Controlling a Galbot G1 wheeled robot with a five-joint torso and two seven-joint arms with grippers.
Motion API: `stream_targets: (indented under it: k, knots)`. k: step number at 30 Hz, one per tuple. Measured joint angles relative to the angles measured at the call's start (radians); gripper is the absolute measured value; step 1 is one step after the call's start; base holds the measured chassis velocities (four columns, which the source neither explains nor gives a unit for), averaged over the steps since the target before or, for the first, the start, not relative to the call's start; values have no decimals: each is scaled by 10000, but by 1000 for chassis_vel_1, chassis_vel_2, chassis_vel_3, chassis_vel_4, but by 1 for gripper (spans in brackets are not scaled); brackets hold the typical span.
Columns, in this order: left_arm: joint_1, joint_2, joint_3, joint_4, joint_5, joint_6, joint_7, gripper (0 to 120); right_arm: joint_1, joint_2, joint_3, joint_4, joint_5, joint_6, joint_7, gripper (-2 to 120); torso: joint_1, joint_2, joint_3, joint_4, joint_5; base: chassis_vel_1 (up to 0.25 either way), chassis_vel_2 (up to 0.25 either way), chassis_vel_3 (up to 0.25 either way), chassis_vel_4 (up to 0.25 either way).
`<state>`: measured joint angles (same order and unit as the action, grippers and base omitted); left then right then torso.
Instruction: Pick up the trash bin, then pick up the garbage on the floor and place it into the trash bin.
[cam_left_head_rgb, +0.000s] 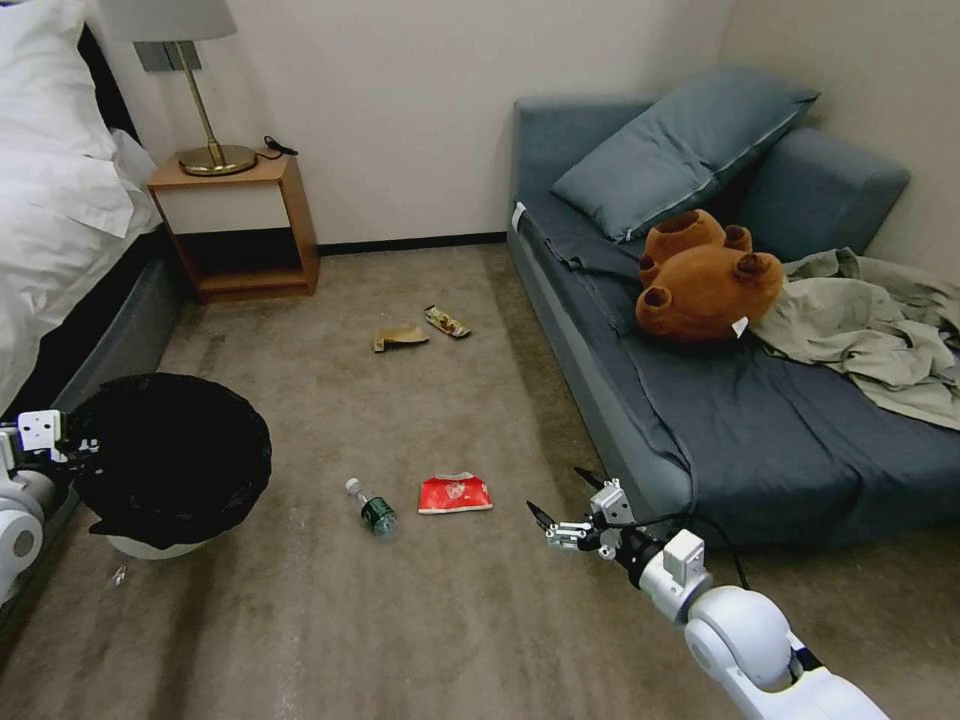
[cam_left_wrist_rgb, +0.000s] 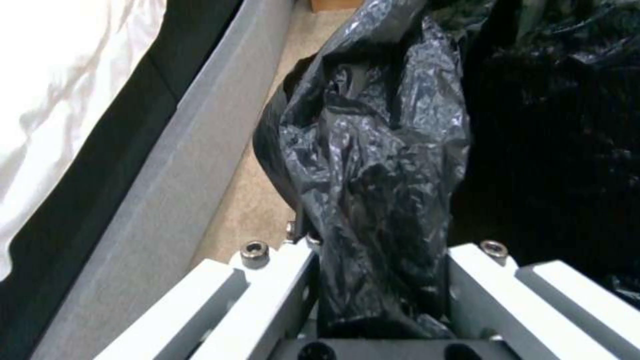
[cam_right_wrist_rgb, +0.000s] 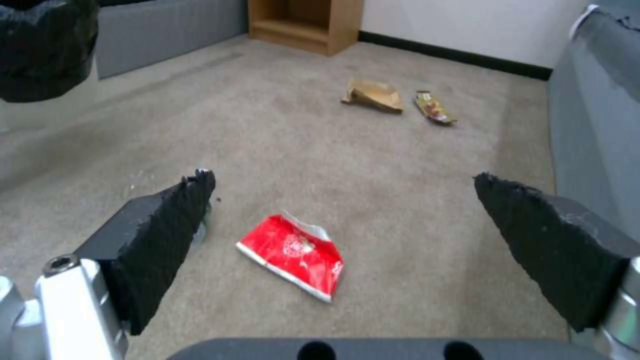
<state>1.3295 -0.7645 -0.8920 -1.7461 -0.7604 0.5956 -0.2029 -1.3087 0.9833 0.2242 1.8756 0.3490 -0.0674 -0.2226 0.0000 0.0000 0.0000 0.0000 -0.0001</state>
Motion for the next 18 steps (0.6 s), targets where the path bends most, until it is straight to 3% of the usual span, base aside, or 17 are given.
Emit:
stream_targets:
  k: [18]
  knots:
    - [-21, 181, -300, 384, -83, -2, 64, 4, 1430, 239, -1378, -458, 96, -172, 57, 100, 0, -1, 1, 0, 1, -80, 84, 78, -81]
